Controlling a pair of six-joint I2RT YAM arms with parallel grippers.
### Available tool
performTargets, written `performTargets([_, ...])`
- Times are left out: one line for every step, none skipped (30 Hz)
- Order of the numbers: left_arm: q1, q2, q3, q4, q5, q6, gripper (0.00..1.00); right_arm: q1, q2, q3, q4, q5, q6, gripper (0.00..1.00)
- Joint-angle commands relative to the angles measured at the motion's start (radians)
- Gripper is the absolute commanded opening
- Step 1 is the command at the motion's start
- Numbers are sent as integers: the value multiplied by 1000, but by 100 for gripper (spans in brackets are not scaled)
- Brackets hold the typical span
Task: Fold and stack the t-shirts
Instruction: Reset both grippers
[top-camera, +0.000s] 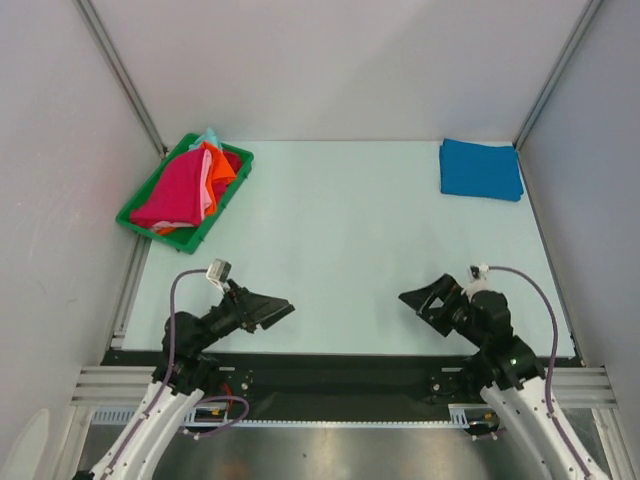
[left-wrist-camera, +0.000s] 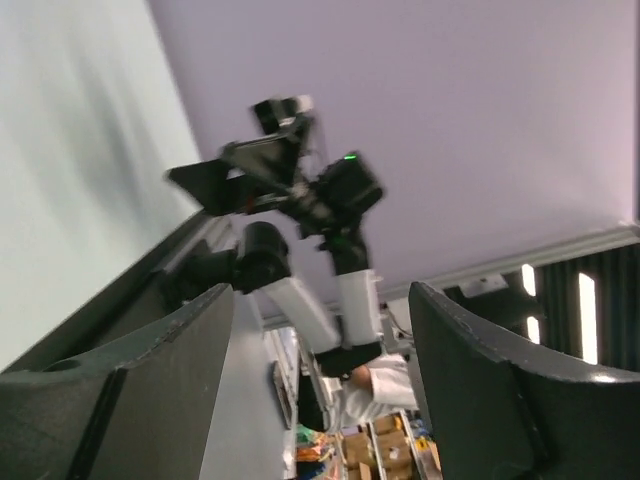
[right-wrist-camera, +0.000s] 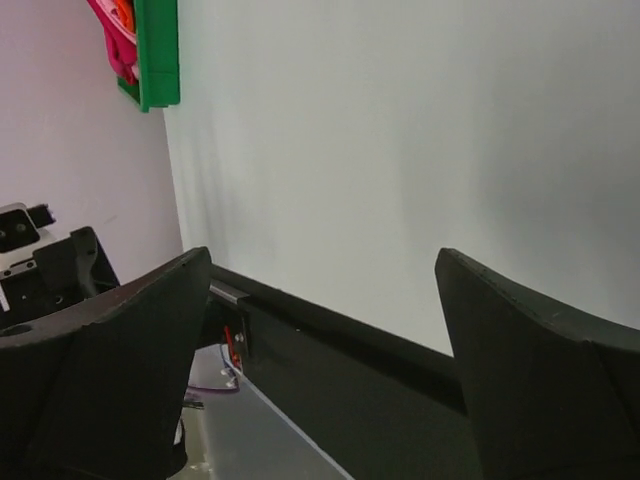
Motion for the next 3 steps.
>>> performTargets([-6,-32,-222,261,58,-139,77,-3,-170,-75,-89,-49,153,100])
performTargets([-8,-35,-225,356,55,-156,77,-4,-207,-84,-87,-87,180,100])
performTargets([-8,-43,-232,407,49,-179,80,-3,-212,-83,-45,-119,174,100])
